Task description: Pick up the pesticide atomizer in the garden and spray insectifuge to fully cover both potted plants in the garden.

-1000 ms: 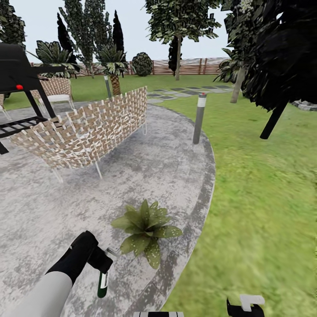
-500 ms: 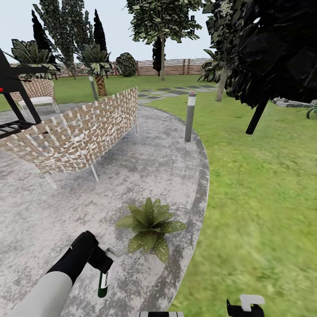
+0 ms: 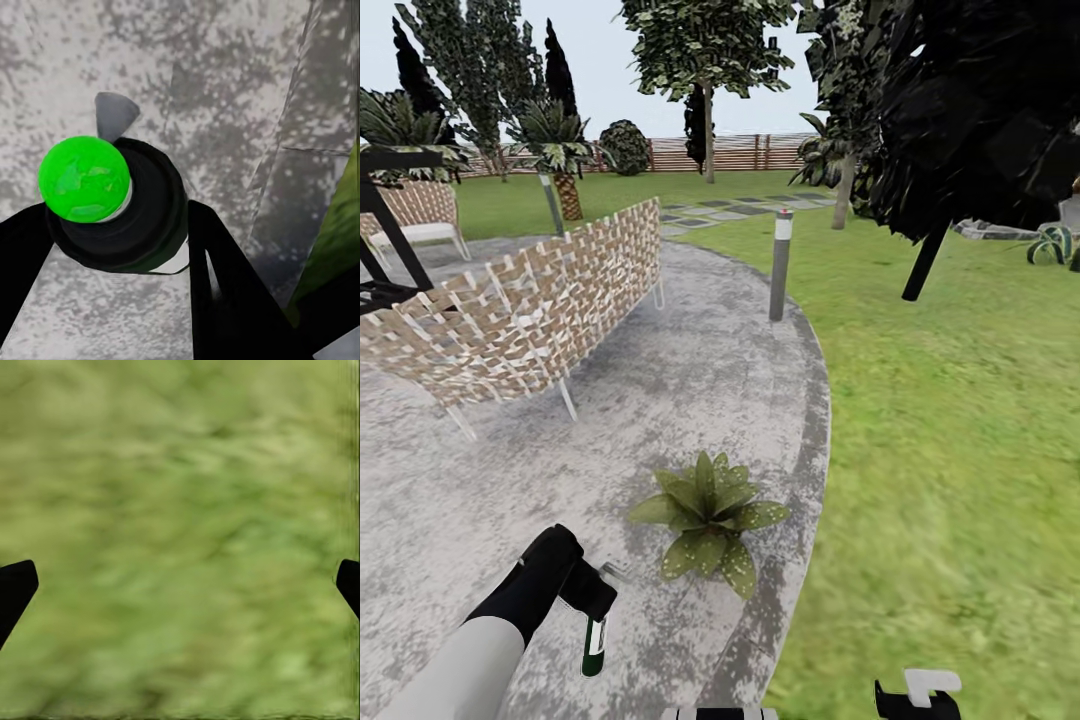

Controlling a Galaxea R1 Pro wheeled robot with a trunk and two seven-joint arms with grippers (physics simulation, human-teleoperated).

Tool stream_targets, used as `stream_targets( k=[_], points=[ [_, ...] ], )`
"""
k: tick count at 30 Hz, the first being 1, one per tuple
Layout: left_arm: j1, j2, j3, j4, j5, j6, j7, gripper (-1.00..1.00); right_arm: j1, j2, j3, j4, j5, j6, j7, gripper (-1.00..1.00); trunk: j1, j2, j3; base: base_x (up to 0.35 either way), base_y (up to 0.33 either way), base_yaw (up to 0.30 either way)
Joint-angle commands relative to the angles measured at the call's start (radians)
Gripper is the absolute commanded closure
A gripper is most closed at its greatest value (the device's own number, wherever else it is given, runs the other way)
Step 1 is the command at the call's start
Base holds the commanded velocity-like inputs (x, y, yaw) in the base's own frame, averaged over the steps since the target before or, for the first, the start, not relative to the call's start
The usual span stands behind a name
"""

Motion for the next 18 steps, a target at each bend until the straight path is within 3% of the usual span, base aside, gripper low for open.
stream_targets(
  k=[1, 7, 14, 18],
  points=[
    [0.000, 0.000, 0.003, -0.002, -0.008, 0.004, -0.009, 1.00, -0.001, 0.000, 0.009, 0.001, -0.010, -0.003, -0.002, -1.00, 0.000, 0.000, -0.001, 0.001, 0.002, -0.272],
    [0.000, 0.001, 0.005, -0.002, -0.008, 0.004, -0.009, 1.00, -0.001, 0.000, 0.009, 0.001, -0.010, -0.003, -0.002, -1.00, 0.000, 0.000, -0.001, 0.000, 0.027, -0.273],
    [0.000, 0.001, 0.006, -0.002, -0.008, 0.004, -0.009, 1.00, -0.001, 0.000, 0.009, 0.001, -0.010, -0.003, -0.002, -1.00, 0.000, 0.000, -0.001, 0.000, 0.282, -0.272],
    [0.000, 0.001, 0.006, -0.002, -0.007, 0.004, -0.009, 1.00, -0.001, 0.000, 0.009, 0.001, -0.010, -0.003, -0.002, -1.00, 0.000, 0.000, -0.001, 0.000, 0.303, -0.096]
  ],
)
